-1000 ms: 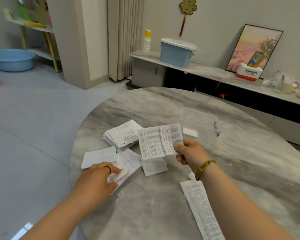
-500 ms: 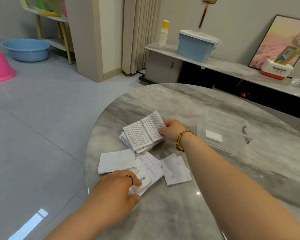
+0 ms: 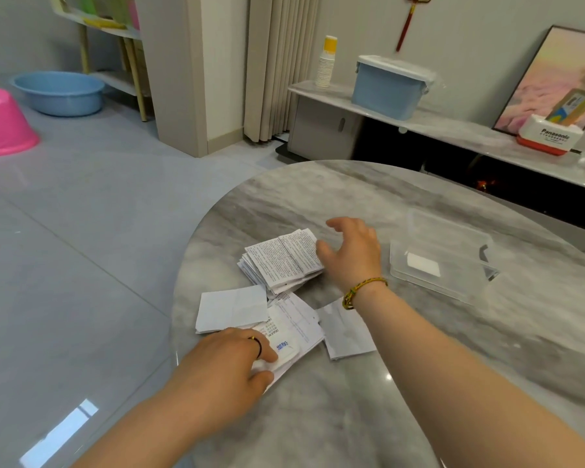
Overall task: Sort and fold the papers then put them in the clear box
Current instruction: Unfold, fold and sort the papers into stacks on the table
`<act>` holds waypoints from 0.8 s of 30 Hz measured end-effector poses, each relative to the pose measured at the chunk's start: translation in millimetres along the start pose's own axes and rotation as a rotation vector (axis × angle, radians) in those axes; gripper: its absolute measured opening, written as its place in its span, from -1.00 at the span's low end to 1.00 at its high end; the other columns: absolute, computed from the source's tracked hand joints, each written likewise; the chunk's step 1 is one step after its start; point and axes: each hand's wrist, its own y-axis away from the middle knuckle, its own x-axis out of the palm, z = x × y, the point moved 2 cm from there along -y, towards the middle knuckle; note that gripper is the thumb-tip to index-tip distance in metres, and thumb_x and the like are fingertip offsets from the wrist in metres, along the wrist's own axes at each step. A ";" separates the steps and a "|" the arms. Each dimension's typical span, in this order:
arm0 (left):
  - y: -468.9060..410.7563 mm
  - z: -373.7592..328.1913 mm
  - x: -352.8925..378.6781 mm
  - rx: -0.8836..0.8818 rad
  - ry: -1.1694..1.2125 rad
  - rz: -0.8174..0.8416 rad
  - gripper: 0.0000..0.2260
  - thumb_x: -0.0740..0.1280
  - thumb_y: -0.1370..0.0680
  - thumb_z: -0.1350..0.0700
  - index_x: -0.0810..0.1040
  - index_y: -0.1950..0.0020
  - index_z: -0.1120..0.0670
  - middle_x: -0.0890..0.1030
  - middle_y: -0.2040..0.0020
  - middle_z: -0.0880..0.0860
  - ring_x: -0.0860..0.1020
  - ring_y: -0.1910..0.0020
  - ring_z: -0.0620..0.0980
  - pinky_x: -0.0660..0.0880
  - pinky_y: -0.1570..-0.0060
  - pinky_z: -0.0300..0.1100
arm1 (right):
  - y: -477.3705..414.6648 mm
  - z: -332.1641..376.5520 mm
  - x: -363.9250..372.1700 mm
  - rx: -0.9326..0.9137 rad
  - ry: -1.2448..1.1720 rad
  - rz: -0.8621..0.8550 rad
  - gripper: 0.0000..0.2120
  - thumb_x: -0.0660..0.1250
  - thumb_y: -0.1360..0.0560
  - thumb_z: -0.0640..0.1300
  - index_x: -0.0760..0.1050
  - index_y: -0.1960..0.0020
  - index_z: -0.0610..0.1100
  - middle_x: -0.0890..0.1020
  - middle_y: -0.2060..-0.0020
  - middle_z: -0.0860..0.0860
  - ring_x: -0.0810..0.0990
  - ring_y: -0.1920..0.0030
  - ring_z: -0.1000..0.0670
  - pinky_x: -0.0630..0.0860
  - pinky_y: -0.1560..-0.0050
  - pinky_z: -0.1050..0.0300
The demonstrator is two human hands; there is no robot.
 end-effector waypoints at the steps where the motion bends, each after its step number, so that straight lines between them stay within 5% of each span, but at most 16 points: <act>1: 0.4 -0.2 -1.0 0.003 -0.001 0.011 -0.71 0.17 -0.57 -0.03 0.41 -0.29 -0.18 0.36 -0.35 -0.24 0.29 -0.36 -0.23 0.21 -0.28 -0.39 | 7.2 9.2 -2.2 -0.131 -0.004 0.005 -0.69 0.31 -0.47 -0.09 0.49 -0.19 -0.13 0.52 -0.18 -0.06 0.38 -0.23 -0.09 0.23 -0.25 0.14; 7: 4.5 -0.9 -3.1 0.056 -0.040 0.084 -0.63 0.19 -0.56 -0.03 0.32 -0.37 -0.19 0.21 -0.44 -0.24 0.18 -0.42 -0.23 0.07 -0.31 -0.44 | 50.3 47.6 20.7 -0.671 0.338 0.433 -0.63 0.31 -0.46 0.02 0.47 -0.23 -0.04 0.55 -0.18 0.04 0.33 -0.22 -0.03 0.01 0.03 0.14; 12: 9.1 3.7 -4.4 0.057 -0.036 0.115 -0.61 0.22 -0.55 -0.02 0.31 -0.37 -0.17 0.20 -0.44 -0.23 0.16 -0.42 -0.24 0.07 -0.31 -0.45 | 54.5 49.2 37.5 -0.715 0.476 0.420 -0.59 0.26 -0.48 0.02 0.39 -0.30 -0.07 0.54 -0.21 -0.02 0.25 -0.35 -0.03 -0.09 -0.14 0.10; 17: 14.4 15.7 -14.6 -0.010 -0.033 0.130 -0.65 0.24 -0.53 -0.03 0.39 -0.32 -0.11 0.33 -0.37 -0.20 0.37 -0.30 -0.21 0.29 -0.23 -0.40 | 56.2 49.1 48.9 -0.721 0.557 0.397 -0.68 0.20 -0.50 -0.10 0.44 -0.24 -0.12 0.53 -0.19 -0.15 0.33 -0.31 -0.06 -0.12 -0.16 0.09; 19: 16.8 17.9 -17.0 -0.030 -0.026 0.168 -0.63 0.24 -0.53 -0.06 0.37 -0.33 -0.09 0.28 -0.38 -0.20 0.37 -0.30 -0.21 0.27 -0.27 -0.38 | 58.9 50.6 53.6 -0.755 0.550 0.341 -0.77 0.27 -0.44 -0.17 0.56 -0.07 -0.12 0.62 -0.03 -0.14 0.47 -0.17 -0.06 -0.04 -0.13 0.10; 21: 19.3 17.9 -16.1 -0.038 -0.026 0.219 -0.58 0.24 -0.53 -0.08 0.32 -0.38 -0.08 0.17 -0.43 -0.19 0.24 -0.38 -0.22 0.19 -0.30 -0.41 | 61.3 53.6 54.2 -0.758 0.509 0.244 -0.88 0.49 -0.16 -0.16 0.61 0.32 -0.02 0.65 0.38 -0.03 0.61 0.18 0.02 0.11 0.00 0.12; 24: 21.7 17.2 -17.5 -0.040 -0.039 0.243 -0.56 0.24 -0.53 -0.08 0.30 -0.40 -0.08 0.12 -0.44 -0.17 0.13 -0.43 -0.21 0.13 -0.31 -0.42 | 59.5 51.7 50.6 -0.738 0.408 0.068 -0.91 0.41 -0.07 -0.16 0.52 0.52 0.00 0.55 0.59 0.08 0.61 0.37 0.07 0.15 0.13 0.15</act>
